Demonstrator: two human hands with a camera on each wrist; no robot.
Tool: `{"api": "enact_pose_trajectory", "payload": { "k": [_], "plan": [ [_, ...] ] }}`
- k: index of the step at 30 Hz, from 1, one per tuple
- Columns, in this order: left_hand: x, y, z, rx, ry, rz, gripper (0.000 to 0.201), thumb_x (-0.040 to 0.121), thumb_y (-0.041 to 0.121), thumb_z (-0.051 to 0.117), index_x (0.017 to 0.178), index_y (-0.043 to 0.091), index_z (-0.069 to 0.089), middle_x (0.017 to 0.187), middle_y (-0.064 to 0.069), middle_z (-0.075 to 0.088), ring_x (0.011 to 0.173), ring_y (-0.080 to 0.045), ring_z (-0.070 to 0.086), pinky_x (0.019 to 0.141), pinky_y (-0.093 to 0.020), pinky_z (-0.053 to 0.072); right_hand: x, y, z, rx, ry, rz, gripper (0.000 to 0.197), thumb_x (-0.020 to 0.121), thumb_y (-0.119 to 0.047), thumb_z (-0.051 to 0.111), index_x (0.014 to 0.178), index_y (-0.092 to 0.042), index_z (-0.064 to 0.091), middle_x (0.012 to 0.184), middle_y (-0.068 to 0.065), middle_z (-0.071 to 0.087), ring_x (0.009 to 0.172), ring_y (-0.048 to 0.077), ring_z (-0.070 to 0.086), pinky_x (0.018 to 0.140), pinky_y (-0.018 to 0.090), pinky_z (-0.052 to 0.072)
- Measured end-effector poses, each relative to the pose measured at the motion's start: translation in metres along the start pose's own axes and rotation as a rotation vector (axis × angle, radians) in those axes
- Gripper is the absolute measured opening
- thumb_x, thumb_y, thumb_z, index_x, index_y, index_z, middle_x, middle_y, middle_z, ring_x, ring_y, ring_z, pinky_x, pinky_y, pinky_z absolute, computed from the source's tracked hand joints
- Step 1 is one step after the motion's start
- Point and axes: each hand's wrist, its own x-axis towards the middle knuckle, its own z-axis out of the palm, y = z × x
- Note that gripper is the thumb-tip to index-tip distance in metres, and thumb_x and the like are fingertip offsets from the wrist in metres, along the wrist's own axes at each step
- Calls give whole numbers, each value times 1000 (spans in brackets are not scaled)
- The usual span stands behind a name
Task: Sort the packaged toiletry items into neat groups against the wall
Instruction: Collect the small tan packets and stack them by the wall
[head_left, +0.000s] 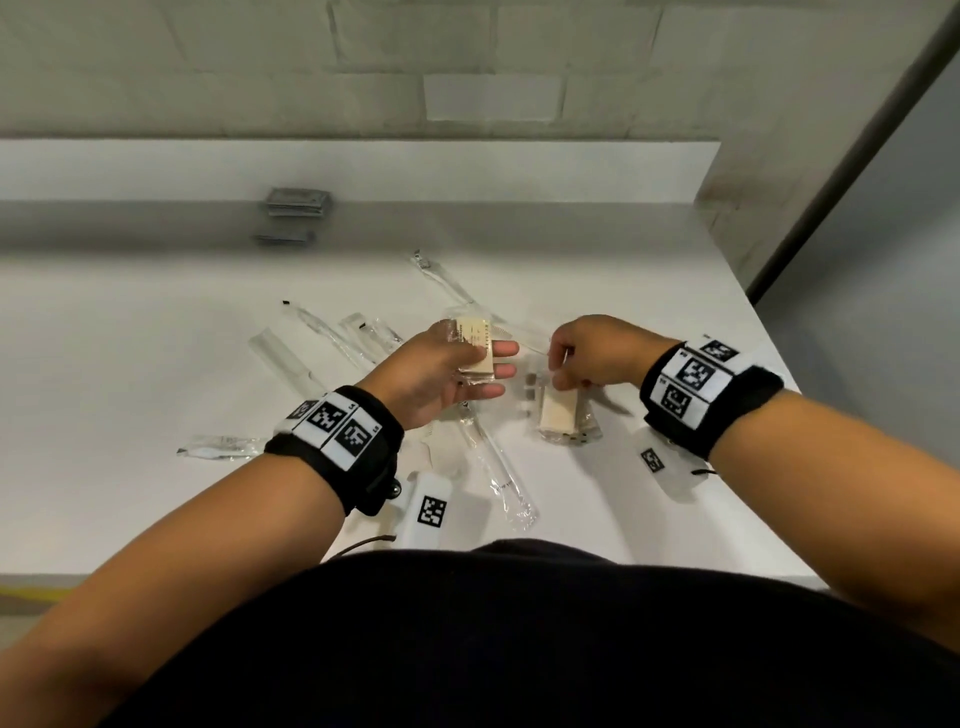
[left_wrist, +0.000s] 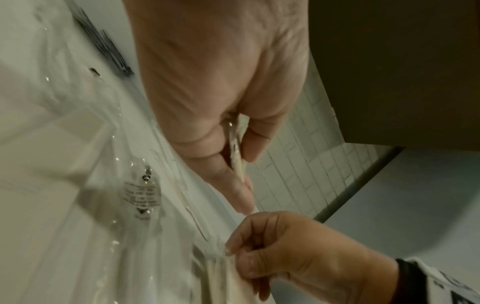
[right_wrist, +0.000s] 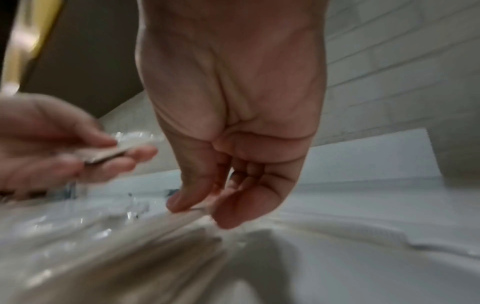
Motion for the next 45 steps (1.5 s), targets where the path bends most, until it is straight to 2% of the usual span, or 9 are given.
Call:
{"api": "enact_pose_trajectory", "payload": {
  "k": [4, 8, 12, 15, 18, 22, 29, 39, 45],
  "plan": [
    [-3, 4, 2, -39, -57, 22, 39, 97, -2, 46, 134, 4, 38, 116, -17, 67, 100, -31, 69, 72, -34, 60, -7, -9, -14, 239, 335, -69, 17, 87, -30, 66, 94, -16, 67, 88, -2, 62, 74, 13, 55, 59, 22, 41],
    [-3, 5, 15, -69, -79, 95, 41, 95, 0, 50, 135, 3, 38, 112, -15, 66, 98, -29, 69, 76, -33, 60, -26, -32, -30, 750, 192, -261, 16, 82, -15, 72, 95, -6, 67, 72, 0, 62, 55, 8, 53, 51, 21, 40],
    [1, 10, 17, -26, 38, 158, 33, 97, 7, 50, 130, 6, 42, 119, -14, 59, 99, -27, 67, 76, -28, 59, -24, -42, -26, 757, 469, -435, 12, 79, -2, 71, 83, -11, 65, 74, -2, 56, 56, 7, 53, 56, 17, 44],
    [0, 19, 11, -216, 114, 147, 30, 102, 22, 40, 123, 3, 48, 99, -14, 67, 80, -25, 71, 71, -31, 60, -22, -36, -22, 501, 741, -566, 9, 76, -5, 73, 83, -11, 73, 87, 2, 57, 70, 10, 55, 68, 19, 44],
    [-2, 25, 10, -197, 138, 239, 13, 98, 10, 48, 109, 9, 53, 78, -4, 69, 65, -14, 69, 63, -25, 59, -22, -28, -12, 341, 684, -662, 17, 81, 0, 68, 89, -12, 78, 96, 2, 61, 82, 10, 59, 77, 17, 46],
    [0, 23, 15, -119, 210, 333, 22, 91, -4, 55, 103, 15, 52, 87, -4, 64, 68, -9, 69, 62, -22, 58, -23, -32, -20, 801, 527, -382, 15, 87, -6, 65, 99, -12, 72, 84, -4, 65, 67, 9, 64, 64, 18, 49],
    [-2, 23, 19, -108, 144, 361, 18, 92, -2, 54, 102, 13, 53, 87, -2, 66, 72, -10, 71, 64, -25, 58, -26, -38, -28, 880, 370, -284, 14, 85, -6, 68, 71, -7, 64, 56, 2, 62, 46, 10, 57, 52, 23, 46],
    [-3, 25, 22, -192, 215, 382, 14, 92, -2, 55, 89, 11, 51, 80, -8, 63, 66, -13, 66, 67, -24, 59, -31, -40, -26, 944, 150, -285, 16, 86, -12, 69, 86, -14, 53, 78, 6, 68, 69, 21, 67, 58, 28, 49],
    [-3, 21, 17, -237, 257, 384, 14, 89, -1, 60, 89, 9, 51, 71, -9, 63, 61, -13, 68, 63, -22, 58, -30, -39, -24, 1141, 181, -278, 19, 81, -1, 70, 77, -10, 53, 72, 12, 69, 58, 18, 69, 56, 26, 52]
  ]
}}
